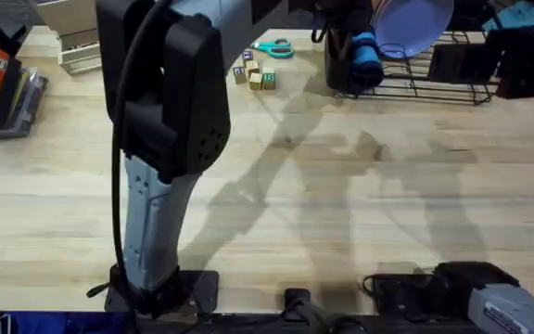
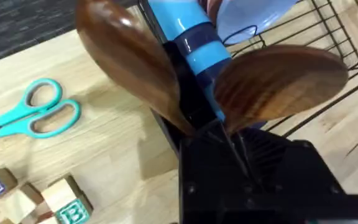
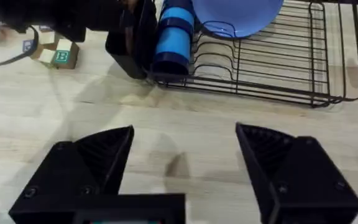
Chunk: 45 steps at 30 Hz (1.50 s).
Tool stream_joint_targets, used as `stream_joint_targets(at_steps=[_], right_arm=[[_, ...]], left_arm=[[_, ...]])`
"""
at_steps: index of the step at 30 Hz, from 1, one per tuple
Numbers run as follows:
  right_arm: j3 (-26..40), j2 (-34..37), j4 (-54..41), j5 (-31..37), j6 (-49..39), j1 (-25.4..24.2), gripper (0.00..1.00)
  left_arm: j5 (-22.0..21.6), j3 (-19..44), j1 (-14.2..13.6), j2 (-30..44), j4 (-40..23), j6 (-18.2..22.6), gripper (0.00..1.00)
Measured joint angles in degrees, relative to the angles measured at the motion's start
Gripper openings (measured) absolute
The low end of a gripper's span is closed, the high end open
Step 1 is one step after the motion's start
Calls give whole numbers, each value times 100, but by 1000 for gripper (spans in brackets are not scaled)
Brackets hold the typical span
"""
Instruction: Pick up the spoon on the table one by one and put them onto the rack
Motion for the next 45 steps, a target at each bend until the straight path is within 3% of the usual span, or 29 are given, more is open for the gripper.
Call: stream_joint_targets(at_steps=[6, 10, 15, 21, 23, 31, 39, 45], right_arm=[[0, 0, 0, 0, 1, 0, 993], [0, 0, 0, 0, 0, 1, 994], [0, 0, 0, 0, 0, -1, 993], [0, 0, 0, 0, 0, -1, 993], [0, 0, 0, 0, 0, -1, 994], [0, 0, 0, 0, 0, -1, 993], [0, 0, 0, 2, 0, -1, 994], [0, 0, 0, 0, 1, 1, 994]], left_arm=[[-7, -12, 0, -7, -649, 344, 310], [32, 23, -7, -7, -916, 484, 630], [36, 109, -87, -10, -1126, 766, 889], [-18, 114, -100, -150, -1403, 916, 934], [-67, 114, -84, -248, -1472, 939, 990], [-160, 114, -46, -742, -1682, 1003, 995], [-248, 114, -13, -1336, -2137, 1509, 995], [-259, 114, 166, -1898, -2500, 1909, 995]])
